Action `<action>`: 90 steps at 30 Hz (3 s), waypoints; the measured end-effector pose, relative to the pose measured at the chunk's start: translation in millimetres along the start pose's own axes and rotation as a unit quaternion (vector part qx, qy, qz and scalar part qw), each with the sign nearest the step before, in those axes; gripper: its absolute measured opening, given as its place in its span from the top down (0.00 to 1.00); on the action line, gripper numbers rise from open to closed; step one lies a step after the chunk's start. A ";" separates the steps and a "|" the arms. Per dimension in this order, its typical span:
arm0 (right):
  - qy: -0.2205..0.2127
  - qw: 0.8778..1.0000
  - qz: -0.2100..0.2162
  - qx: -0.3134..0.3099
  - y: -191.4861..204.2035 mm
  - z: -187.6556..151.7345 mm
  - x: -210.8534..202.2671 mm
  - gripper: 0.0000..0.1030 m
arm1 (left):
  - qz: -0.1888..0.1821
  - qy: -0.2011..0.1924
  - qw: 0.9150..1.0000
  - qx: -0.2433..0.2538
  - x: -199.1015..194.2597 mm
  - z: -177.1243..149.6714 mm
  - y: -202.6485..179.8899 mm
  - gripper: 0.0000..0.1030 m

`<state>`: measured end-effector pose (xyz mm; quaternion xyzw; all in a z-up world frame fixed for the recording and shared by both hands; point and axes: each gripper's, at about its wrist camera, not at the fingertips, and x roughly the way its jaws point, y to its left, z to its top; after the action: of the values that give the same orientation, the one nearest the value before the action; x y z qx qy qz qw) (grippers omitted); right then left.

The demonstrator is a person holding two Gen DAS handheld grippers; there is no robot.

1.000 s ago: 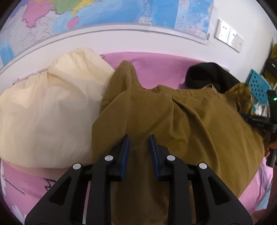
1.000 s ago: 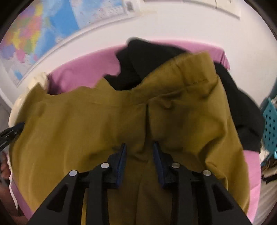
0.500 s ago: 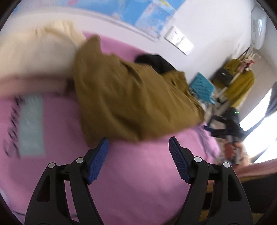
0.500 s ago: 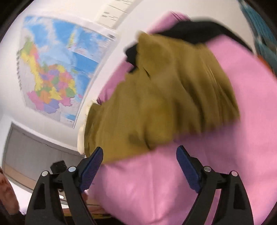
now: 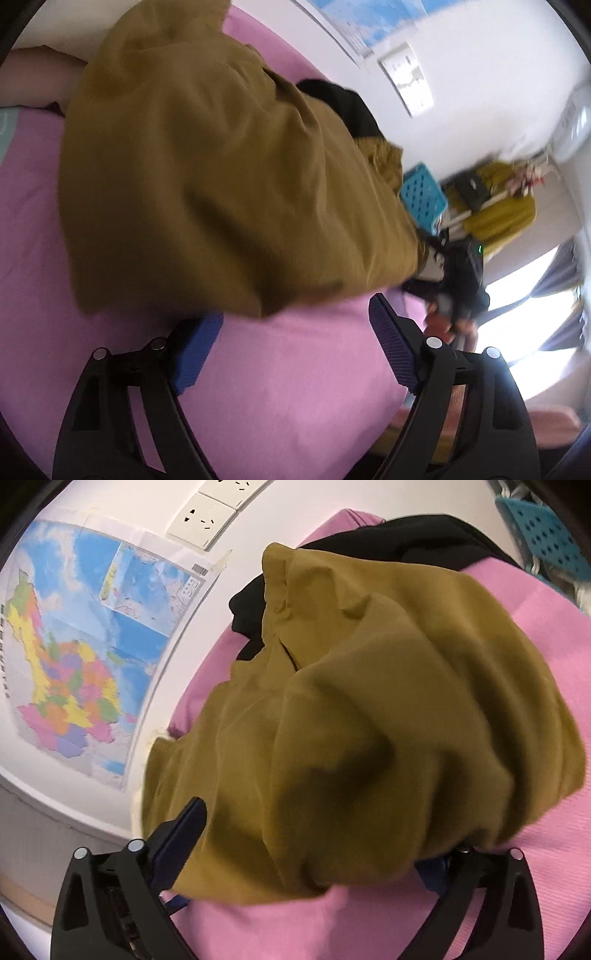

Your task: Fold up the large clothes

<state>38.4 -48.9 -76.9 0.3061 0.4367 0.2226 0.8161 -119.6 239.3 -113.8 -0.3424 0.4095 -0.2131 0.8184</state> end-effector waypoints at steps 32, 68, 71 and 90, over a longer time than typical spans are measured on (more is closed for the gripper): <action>-0.072 0.996 -0.035 0.030 0.1 13.6 17.1 0.21 | 0.117 -0.092 0.988 -0.051 20.6 36.3 -22.9 0.21; -0.050 0.994 0.066 -0.073 43.4 32.2 9.0 0.74 | 0.061 -0.075 0.993 -0.074 2.8 71.7 -14.3 0.72; -0.073 0.987 0.070 -0.124 74.0 33.4 -13.4 0.75 | 0.051 -0.087 0.994 -0.050 -12.6 78.6 -27.3 0.73; -0.128 0.948 0.172 -0.236 203.5 50.7 -54.7 0.75 | 0.073 -0.220 0.970 0.078 -136.6 110.9 -99.9 0.73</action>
<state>33.5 46.4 117.7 0.2012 0.2048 0.4149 0.8634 -114.2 300.6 79.0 -0.2851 0.2251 -0.1033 0.9260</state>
